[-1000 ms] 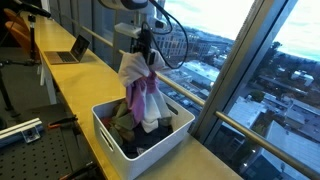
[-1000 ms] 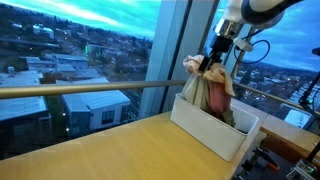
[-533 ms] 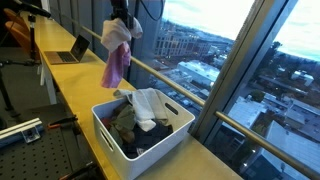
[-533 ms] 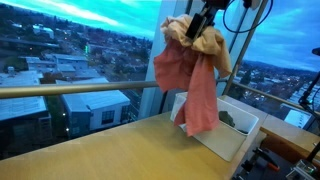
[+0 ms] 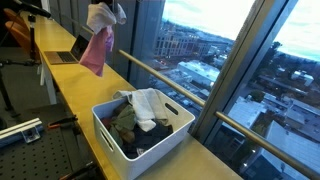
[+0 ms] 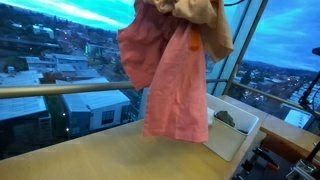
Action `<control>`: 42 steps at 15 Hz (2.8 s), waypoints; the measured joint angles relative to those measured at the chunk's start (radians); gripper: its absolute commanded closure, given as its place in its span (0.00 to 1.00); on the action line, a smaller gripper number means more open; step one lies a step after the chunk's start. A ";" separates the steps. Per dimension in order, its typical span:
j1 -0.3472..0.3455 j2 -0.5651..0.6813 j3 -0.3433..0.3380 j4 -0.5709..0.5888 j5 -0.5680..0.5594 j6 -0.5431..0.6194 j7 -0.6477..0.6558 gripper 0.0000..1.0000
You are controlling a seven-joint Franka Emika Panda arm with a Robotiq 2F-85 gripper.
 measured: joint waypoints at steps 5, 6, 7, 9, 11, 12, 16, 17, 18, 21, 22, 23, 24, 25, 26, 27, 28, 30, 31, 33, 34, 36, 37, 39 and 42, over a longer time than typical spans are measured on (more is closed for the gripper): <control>-0.015 0.096 -0.027 0.017 0.006 -0.004 0.000 0.99; -0.026 0.108 -0.029 0.011 0.010 -0.003 0.000 0.99; -0.038 0.117 -0.030 0.000 0.016 -0.003 0.000 0.99; -0.062 0.126 -0.031 -0.036 0.031 0.000 0.000 0.99; -0.086 0.127 -0.035 -0.085 0.050 0.010 0.000 0.99; -0.094 0.127 -0.042 -0.109 0.061 0.016 0.000 0.88; -0.127 0.122 -0.063 -0.187 0.101 0.053 0.000 0.48; -0.131 0.119 -0.065 -0.198 0.110 0.057 0.000 0.41; -0.133 0.113 -0.066 -0.207 0.118 0.060 0.000 0.33; -0.137 0.086 -0.068 -0.220 0.129 0.063 0.000 0.12; -0.140 0.074 -0.069 -0.223 0.132 0.063 0.000 0.05; -0.146 0.060 -0.070 -0.226 0.135 0.063 0.000 0.01; -0.153 0.047 -0.074 -0.229 0.140 0.063 0.000 0.00; -0.163 0.034 -0.079 -0.233 0.146 0.063 -0.001 0.00; -0.175 0.021 -0.085 -0.238 0.151 0.063 -0.002 0.00; -0.189 0.008 -0.094 -0.244 0.154 0.066 -0.004 0.00; -0.205 -0.002 -0.102 -0.253 0.156 0.073 -0.007 0.00; -0.243 -0.019 -0.121 -0.275 0.167 0.100 -0.033 0.00; -0.263 -0.023 -0.130 -0.287 0.173 0.121 -0.051 0.00; -0.306 -0.025 -0.150 -0.312 0.187 0.168 -0.091 0.00; -0.327 -0.022 -0.161 -0.324 0.196 0.189 -0.113 0.00; -0.366 -0.012 -0.181 -0.342 0.209 0.222 -0.153 0.00; -0.386 -0.001 -0.191 -0.348 0.217 0.237 -0.172 0.00; -0.419 0.030 -0.206 -0.358 0.233 0.263 -0.202 0.00; -0.453 0.092 -0.222 -0.378 0.243 0.300 -0.220 0.00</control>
